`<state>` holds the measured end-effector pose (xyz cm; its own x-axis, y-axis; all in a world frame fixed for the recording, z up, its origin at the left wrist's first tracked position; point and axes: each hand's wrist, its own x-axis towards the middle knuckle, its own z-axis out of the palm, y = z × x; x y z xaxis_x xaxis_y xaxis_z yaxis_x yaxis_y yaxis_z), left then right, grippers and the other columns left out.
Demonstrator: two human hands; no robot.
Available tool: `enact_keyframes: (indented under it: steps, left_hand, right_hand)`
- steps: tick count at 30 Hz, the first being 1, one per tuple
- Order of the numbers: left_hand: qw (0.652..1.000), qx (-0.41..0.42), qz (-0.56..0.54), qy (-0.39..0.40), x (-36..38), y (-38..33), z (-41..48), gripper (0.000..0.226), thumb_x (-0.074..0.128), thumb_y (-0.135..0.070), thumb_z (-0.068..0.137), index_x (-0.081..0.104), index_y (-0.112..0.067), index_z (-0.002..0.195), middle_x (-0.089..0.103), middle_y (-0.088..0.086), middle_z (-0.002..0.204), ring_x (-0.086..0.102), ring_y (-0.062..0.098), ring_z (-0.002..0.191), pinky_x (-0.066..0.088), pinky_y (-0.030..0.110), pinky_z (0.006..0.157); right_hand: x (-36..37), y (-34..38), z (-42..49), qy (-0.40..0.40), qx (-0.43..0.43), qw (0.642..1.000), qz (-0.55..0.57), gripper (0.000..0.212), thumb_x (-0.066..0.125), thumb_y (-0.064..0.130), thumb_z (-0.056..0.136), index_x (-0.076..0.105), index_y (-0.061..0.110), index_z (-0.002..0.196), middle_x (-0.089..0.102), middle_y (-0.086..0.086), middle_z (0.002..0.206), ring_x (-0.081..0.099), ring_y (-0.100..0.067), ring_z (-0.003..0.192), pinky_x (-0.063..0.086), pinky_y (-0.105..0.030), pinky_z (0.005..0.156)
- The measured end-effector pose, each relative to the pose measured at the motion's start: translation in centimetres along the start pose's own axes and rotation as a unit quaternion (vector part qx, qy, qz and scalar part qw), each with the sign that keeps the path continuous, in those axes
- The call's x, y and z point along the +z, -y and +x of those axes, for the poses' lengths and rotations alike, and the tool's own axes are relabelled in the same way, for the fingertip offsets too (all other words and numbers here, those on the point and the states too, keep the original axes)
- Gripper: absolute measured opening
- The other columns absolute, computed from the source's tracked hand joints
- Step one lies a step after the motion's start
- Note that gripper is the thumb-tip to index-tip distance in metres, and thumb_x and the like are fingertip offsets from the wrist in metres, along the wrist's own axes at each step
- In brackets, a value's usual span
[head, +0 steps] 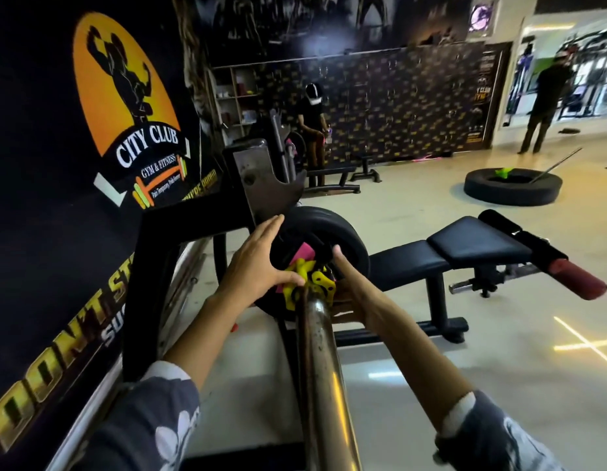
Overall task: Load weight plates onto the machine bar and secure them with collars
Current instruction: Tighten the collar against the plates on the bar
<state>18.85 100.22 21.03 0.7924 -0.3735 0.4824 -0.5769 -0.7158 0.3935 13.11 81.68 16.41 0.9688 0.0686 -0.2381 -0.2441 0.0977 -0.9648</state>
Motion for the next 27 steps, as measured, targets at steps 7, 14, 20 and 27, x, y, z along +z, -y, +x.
enact_keyframes:
  steps: [7,14,20,27]
  left_hand:
    - [1.0,0.005,-0.02,-0.01,-0.2,-0.2,-0.3,0.116,0.087,-0.043,0.049,0.027,-0.017,0.145,0.031,0.003,0.152,0.032,0.023,0.137,0.029,0.039,0.11]
    - [0.998,-0.001,-0.04,-0.041,0.1,0.1,-0.5,0.114,0.088,-0.042,0.049,0.03,-0.017,0.144,0.034,0.003,0.15,0.034,0.021,0.136,0.028,0.034,0.109]
    - [0.997,-0.006,-0.06,-0.04,0.4,0.3,-0.9,0.112,0.087,-0.04,0.053,0.027,-0.019,0.145,0.03,0.003,0.152,0.031,0.021,0.138,0.026,0.031,0.109]
    - [0.993,0.028,0.015,-0.116,2.1,-1.0,-4.8,0.07,0.069,-0.031,0.081,0.037,-0.008,0.139,0.041,0.013,0.145,0.037,0.027,0.134,0.029,0.036,0.11]
  right_hand:
    - [0.3,0.9,0.6,-0.001,0.073,0.984,0.163,0.069,0.056,0.052,0.08,0.053,0.0,0.125,0.059,-0.019,0.121,0.062,-0.03,0.094,0.052,-0.039,0.077]
    - [0.1,-0.6,0.7,-0.068,0.054,0.977,0.197,0.029,0.057,0.033,0.088,0.062,0.005,0.085,0.07,-0.011,0.067,0.064,-0.024,0.075,0.052,-0.035,0.064]
    - [1.0,-1.6,0.8,-0.106,0.021,0.967,0.231,0.026,0.06,0.025,0.088,0.059,0.004,0.103,0.069,-0.017,0.076,0.065,-0.026,0.068,0.055,-0.037,0.079]
    - [1.6,-3.2,-1.2,-0.262,-0.214,0.933,-0.123,0.036,0.059,0.027,0.09,0.056,0.007,0.119,0.068,-0.015,0.109,0.065,-0.022,0.095,0.053,-0.038,0.087]
